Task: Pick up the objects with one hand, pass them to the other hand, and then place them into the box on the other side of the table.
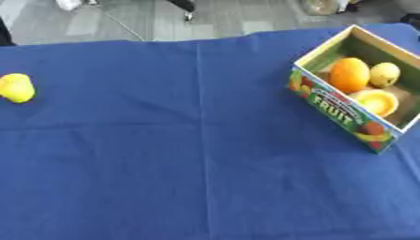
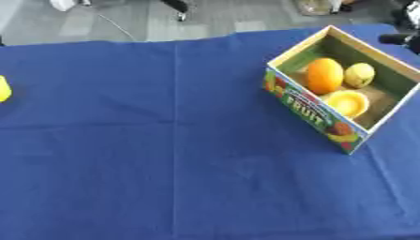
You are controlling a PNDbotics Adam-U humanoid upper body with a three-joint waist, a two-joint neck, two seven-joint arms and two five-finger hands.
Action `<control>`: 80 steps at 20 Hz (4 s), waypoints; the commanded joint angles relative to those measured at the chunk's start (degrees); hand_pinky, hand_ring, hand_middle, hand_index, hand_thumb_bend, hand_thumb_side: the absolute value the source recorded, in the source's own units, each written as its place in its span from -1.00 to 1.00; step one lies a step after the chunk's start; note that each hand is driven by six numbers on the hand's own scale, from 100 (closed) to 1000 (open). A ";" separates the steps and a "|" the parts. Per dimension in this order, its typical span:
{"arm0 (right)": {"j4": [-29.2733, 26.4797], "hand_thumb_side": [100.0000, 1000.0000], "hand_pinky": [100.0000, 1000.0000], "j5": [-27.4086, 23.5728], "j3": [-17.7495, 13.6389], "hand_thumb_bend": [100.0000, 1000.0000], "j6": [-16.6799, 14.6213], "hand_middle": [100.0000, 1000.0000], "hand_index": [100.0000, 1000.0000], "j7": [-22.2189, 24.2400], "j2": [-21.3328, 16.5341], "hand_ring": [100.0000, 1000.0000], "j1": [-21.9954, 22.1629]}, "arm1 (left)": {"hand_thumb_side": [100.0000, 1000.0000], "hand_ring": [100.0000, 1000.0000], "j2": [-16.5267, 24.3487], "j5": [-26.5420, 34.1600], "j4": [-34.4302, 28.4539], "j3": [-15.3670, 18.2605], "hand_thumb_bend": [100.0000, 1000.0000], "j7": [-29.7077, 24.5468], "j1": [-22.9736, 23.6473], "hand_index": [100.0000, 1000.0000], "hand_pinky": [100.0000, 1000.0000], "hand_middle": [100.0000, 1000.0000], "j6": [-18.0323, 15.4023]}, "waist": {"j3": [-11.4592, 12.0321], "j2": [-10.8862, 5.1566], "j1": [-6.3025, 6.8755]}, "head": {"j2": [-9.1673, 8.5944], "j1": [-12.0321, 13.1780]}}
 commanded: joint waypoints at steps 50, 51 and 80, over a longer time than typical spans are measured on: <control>-1.07 -0.10 0.35 6.76 3.17 -1.00 4.45 0.62 0.77 -1.28 3.42 0.77 -1.00 | -1.00 0.42 -12.74 -31.08 30.30 7.81 0.23 -15.62 -17.62 0.50 0.53 0.33 -3.16 | -2.99 4.31 -2.59 | -7.36 6.76; -1.07 -0.10 0.35 6.88 3.30 -1.00 4.50 0.62 0.77 -1.21 3.53 0.77 -1.09 | -1.00 0.36 -12.81 -31.21 30.30 7.80 0.22 -15.32 -17.55 0.50 0.47 0.30 -2.95 | -3.09 4.43 -2.53 | -7.39 6.98; -1.07 0.04 0.37 9.17 4.14 -1.00 4.76 0.64 0.79 -0.54 5.39 0.77 -0.35 | -1.00 0.34 -12.37 -35.85 31.96 9.60 -0.01 -7.79 -16.78 0.42 0.41 0.24 4.27 | -4.09 5.82 -2.26 | -7.49 8.75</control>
